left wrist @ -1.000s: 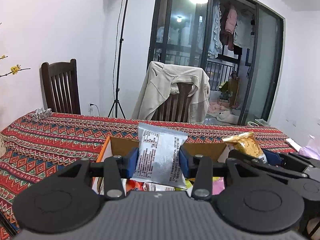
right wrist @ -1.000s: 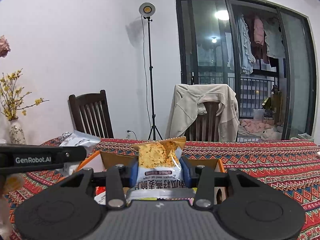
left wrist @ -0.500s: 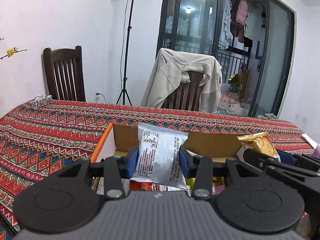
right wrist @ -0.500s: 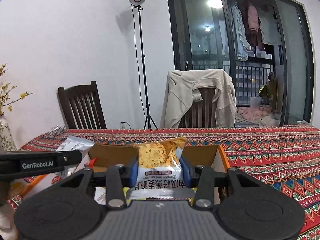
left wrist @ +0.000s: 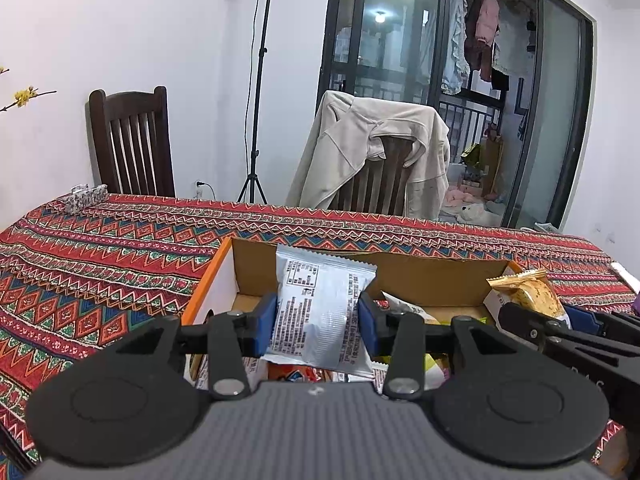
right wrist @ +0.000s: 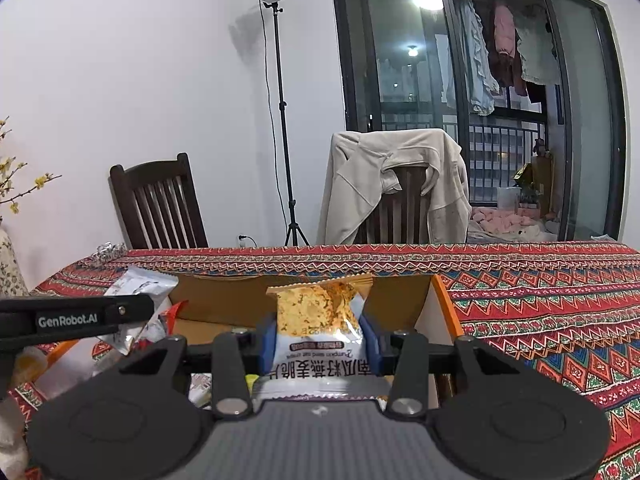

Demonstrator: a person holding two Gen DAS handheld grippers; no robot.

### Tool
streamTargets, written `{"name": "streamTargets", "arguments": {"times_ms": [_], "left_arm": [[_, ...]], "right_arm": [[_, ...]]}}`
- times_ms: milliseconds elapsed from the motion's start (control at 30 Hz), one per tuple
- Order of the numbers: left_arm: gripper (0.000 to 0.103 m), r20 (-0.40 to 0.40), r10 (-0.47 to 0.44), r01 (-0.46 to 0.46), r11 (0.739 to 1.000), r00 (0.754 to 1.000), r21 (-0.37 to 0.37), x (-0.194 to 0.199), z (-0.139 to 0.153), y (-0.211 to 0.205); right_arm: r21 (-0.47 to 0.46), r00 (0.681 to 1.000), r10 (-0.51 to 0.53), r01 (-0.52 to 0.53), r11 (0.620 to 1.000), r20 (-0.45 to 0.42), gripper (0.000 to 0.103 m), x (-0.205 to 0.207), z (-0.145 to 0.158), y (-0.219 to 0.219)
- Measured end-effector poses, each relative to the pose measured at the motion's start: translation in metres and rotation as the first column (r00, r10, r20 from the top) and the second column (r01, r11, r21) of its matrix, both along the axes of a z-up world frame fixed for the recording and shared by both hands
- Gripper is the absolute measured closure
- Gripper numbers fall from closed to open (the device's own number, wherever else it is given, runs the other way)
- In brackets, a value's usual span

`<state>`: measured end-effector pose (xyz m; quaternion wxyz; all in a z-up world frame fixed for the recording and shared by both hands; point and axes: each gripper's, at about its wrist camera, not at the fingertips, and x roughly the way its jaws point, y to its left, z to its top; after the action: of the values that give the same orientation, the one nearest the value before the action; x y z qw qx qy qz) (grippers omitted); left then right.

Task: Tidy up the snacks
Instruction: 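Carry the cracker packet and white packet into the box and open both tools, then move both open tools back from the box to the remaining snacks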

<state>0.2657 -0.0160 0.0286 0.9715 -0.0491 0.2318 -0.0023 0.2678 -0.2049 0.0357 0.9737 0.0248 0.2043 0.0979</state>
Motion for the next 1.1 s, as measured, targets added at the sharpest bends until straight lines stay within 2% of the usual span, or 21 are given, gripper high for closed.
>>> {"name": "streamTargets", "arguments": {"times_ms": [333,367,433,500,533,567,667,1100], "left_arm": [[0.059,0.005,0.000,0.000,1.000,1.000,0.007,-0.001,-0.003,0.001],[0.058,0.011,0.003,-0.003,1.000,1.000,0.007,-0.002,-0.003,0.001],[0.045,0.026,0.006,-0.006,1.000,1.000,0.003,-0.004,-0.002,0.002],[0.011,0.053,0.015,-0.015,1.000,0.998,-0.013,-0.008,-0.001,0.004],[0.003,0.067,0.024,-0.023,0.999,0.997,-0.022,-0.011,0.001,0.004],[0.000,0.086,0.034,-0.031,0.999,0.996,-0.035,-0.013,0.003,0.006],[0.000,0.101,0.041,-0.034,0.997,0.994,-0.067,-0.015,0.005,0.010],[0.000,0.073,0.057,-0.051,0.996,0.996,-0.079,-0.012,0.002,0.012]], "right_arm": [[-0.005,1.000,-0.004,0.004,1.000,-0.007,0.061,-0.003,-0.003,0.000],[-0.004,1.000,-0.003,0.003,1.000,-0.010,0.060,-0.003,-0.003,-0.001],[-0.002,1.000,-0.002,0.002,1.000,-0.014,0.056,-0.002,-0.004,-0.002],[-0.003,1.000,-0.003,0.003,1.000,-0.014,0.035,-0.002,-0.004,-0.003],[-0.002,1.000,-0.008,0.008,1.000,-0.009,0.014,-0.003,-0.004,-0.003],[-0.003,1.000,-0.010,0.010,1.000,-0.004,0.001,-0.003,-0.004,-0.003],[-0.001,1.000,-0.011,0.011,1.000,0.010,0.000,-0.005,-0.004,-0.003],[-0.006,1.000,-0.023,0.023,1.000,-0.004,0.000,-0.006,-0.009,-0.001]]}}
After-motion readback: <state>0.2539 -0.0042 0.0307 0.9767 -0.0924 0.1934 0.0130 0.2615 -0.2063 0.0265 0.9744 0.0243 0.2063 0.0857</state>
